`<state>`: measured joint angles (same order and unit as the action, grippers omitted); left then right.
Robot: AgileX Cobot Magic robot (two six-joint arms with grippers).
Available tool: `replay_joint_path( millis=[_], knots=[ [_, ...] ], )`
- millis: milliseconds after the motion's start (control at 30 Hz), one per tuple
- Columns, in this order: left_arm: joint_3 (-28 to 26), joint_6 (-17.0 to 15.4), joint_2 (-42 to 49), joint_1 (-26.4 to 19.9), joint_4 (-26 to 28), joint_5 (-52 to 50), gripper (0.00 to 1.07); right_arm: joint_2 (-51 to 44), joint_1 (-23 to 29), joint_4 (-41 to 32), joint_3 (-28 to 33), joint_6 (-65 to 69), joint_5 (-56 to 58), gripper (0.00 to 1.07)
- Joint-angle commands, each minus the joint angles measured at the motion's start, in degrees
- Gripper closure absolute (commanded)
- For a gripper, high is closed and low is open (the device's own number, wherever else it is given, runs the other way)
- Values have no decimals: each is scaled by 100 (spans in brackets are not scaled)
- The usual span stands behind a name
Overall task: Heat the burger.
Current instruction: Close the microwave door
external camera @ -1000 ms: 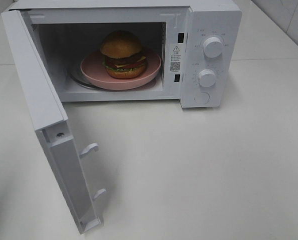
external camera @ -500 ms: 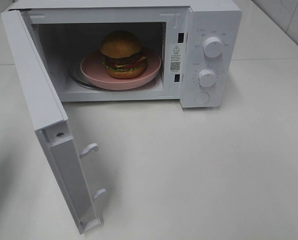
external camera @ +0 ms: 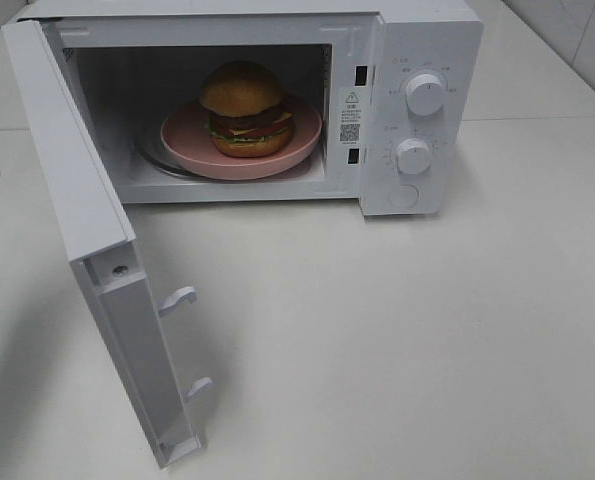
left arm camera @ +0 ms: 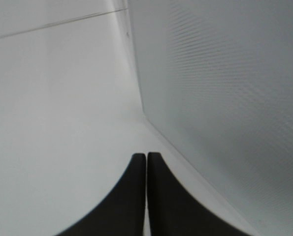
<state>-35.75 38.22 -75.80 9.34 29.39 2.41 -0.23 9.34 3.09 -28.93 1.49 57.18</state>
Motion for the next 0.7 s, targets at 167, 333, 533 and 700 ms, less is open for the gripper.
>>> replay_joint_path(
  millis=[167, 333, 533, 700],
  knots=[
    [-292, 69, -699, 779, 29, -762, 107, -166, 0, -6, 0, -23, -52, 37],
    [-544, 69, -1089, 980, 29, -762, 107, -166, 0, -6, 0, -23, -52, 37],
    [-1071, 69, -1673, 1392, 29, -762, 107, -166, 0, -6, 0, -23, -52, 37],
    [-1409, 69, -1977, 1621, 29, -796, 107, -166, 0, -6, 0, -23, -52, 37]
  ],
)
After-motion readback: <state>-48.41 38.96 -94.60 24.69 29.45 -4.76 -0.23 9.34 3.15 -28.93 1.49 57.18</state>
